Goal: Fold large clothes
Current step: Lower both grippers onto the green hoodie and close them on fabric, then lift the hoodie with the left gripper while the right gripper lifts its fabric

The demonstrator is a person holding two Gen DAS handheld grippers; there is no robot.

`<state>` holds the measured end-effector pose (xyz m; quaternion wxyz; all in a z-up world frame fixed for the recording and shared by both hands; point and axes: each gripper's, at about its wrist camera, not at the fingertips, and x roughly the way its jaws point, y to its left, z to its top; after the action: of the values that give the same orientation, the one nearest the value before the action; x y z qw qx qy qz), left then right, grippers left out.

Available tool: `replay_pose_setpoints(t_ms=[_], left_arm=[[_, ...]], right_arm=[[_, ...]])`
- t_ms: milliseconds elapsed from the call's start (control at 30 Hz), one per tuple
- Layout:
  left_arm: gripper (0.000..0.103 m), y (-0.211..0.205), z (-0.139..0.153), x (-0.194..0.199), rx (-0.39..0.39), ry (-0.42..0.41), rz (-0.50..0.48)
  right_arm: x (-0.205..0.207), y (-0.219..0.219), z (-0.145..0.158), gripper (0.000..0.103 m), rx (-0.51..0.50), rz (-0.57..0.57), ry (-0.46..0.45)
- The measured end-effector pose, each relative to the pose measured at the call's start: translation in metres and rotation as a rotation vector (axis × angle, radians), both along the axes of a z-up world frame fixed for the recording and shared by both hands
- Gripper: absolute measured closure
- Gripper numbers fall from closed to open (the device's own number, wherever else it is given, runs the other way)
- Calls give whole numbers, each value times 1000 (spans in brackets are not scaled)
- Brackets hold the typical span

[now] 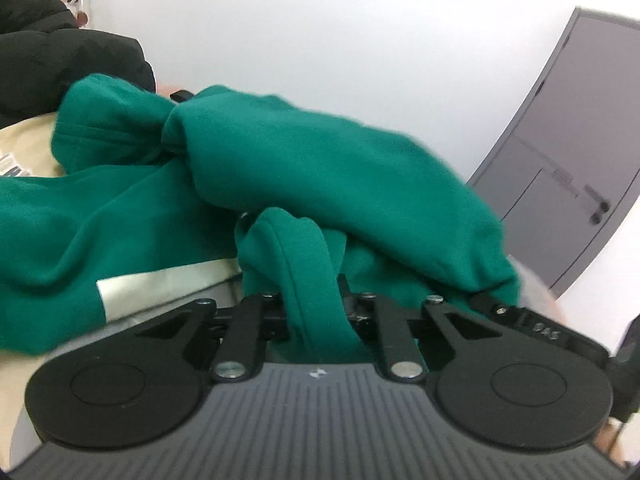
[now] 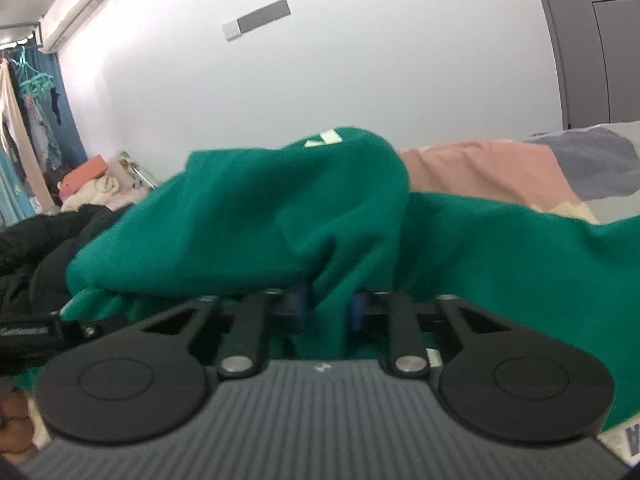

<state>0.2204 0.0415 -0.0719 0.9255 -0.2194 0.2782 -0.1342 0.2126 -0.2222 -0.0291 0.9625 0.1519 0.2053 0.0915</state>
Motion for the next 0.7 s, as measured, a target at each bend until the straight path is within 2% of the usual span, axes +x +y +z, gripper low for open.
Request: replay_pose_setpoints(t_ms=[200, 267, 400, 500, 567, 700], left_arm=[[88, 10, 50, -68, -73, -74, -51], [88, 12, 63, -93, -75, -90, -77], [88, 13, 69, -143, -87, -75, -131], [90, 9, 61, -178, -132, -34, -184], [90, -7, 53, -193, -130, -20, -228], [91, -20, 50, -220, -167, 4, -317]], right_arm=[[-33, -8, 32, 97, 67, 76, -90], [-47, -7, 44, 98, 88, 101, -122], [-77, -5, 67, 100, 68, 144, -220], [-91, -3, 77, 100, 18, 130, -196], [-99, -4, 76, 100, 13, 129, -164], [-103, -10, 63, 100, 23, 108, -25]])
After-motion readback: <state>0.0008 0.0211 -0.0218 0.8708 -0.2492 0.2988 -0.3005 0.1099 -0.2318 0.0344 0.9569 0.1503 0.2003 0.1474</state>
